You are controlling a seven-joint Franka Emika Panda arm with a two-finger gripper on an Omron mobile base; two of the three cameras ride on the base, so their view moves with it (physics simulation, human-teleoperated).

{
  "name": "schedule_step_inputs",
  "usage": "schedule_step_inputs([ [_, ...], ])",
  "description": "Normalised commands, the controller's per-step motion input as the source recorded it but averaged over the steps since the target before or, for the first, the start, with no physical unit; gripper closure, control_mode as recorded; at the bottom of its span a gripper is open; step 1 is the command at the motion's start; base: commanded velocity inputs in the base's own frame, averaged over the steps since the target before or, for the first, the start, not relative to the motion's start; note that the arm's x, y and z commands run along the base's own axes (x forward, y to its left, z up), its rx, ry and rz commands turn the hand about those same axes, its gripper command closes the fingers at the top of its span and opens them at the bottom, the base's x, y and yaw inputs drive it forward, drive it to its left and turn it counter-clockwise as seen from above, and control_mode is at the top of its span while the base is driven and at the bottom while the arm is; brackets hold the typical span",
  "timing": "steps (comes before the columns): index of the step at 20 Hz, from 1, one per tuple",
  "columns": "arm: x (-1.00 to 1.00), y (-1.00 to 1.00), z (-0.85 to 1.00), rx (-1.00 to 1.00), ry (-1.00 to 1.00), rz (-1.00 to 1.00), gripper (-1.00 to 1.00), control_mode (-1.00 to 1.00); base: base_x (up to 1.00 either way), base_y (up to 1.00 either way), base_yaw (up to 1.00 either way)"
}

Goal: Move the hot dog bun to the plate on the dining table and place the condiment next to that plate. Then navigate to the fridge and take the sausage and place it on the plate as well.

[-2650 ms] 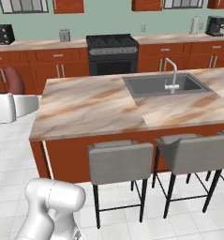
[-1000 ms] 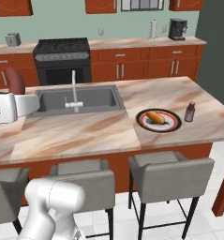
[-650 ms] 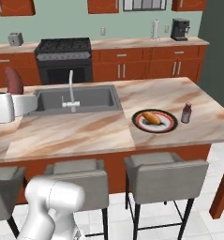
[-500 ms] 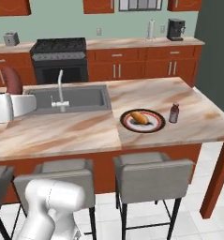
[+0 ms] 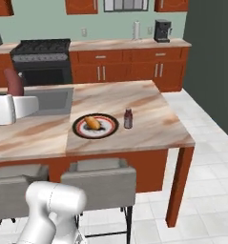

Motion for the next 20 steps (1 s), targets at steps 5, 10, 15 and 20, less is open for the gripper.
schedule_step_inputs([
  [5,0.00,0.00,0.00,0.00,0.00,0.00,1.00,1.00,0.56,-0.89,0.23],
  [10,0.00,0.00,0.00,0.00,0.00,0.00,1.00,1.00,0.83,-0.46,0.31],
  [15,0.00,0.00,0.00,0.00,0.00,0.00,1.00,1.00,0.83,-0.10,0.31],
  [20,0.00,0.00,0.00,0.00,0.00,0.00,1.00,1.00,0.88,0.00,0.19],
])
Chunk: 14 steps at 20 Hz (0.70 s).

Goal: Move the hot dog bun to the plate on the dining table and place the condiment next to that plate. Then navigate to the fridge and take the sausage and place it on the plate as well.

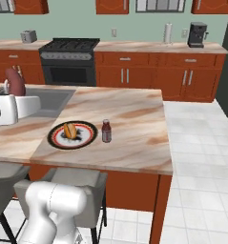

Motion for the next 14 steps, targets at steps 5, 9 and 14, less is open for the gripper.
schedule_step_inputs([
  [5,0.80,0.07,-0.24,0.00,0.50,0.00,1.00,-1.00,0.20,0.00,0.01],
  [9,1.00,0.24,-0.71,0.00,0.75,-0.01,1.00,-1.00,0.00,0.00,0.00],
  [14,0.71,0.38,-0.87,-0.02,0.61,-0.06,1.00,-1.00,0.00,0.00,0.00],
])
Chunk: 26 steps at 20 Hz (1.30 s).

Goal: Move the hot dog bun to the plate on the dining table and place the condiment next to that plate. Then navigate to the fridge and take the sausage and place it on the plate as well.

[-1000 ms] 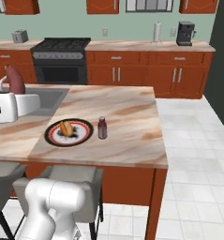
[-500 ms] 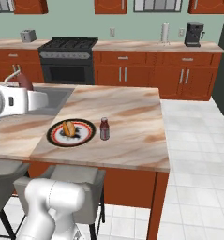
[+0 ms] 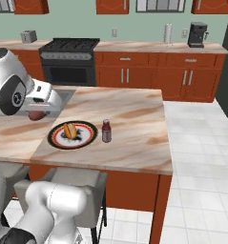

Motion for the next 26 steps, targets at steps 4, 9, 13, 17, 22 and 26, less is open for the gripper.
schedule_step_inputs([
  [4,0.52,0.18,-0.86,0.00,0.46,-0.06,1.00,-1.00,0.00,0.00,0.00],
  [9,0.50,-0.01,-0.68,0.00,0.16,-0.04,1.00,-1.00,0.00,0.00,0.00],
  [13,0.58,-0.03,-0.57,0.00,0.02,-0.09,1.00,-1.00,0.00,0.00,0.00],
  [17,0.64,0.00,-0.42,0.00,0.00,-0.17,1.00,-1.00,0.00,0.00,0.00],
  [22,0.71,0.00,-0.37,0.00,0.00,-0.18,1.00,-1.00,0.00,0.00,0.00],
  [26,0.69,0.01,-0.30,0.00,-0.04,-0.10,1.00,-1.00,0.00,0.00,0.00],
])
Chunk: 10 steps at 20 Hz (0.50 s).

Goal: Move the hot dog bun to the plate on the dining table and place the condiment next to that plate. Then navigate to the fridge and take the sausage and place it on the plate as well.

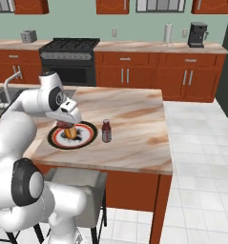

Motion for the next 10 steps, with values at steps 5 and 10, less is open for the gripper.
schedule_step_inputs([
  [5,0.53,0.01,-0.33,0.00,-0.01,-0.02,1.00,-1.00,0.00,0.00,0.00],
  [10,0.35,0.06,-0.35,0.00,-0.01,0.00,1.00,-1.00,0.00,0.00,0.00],
])
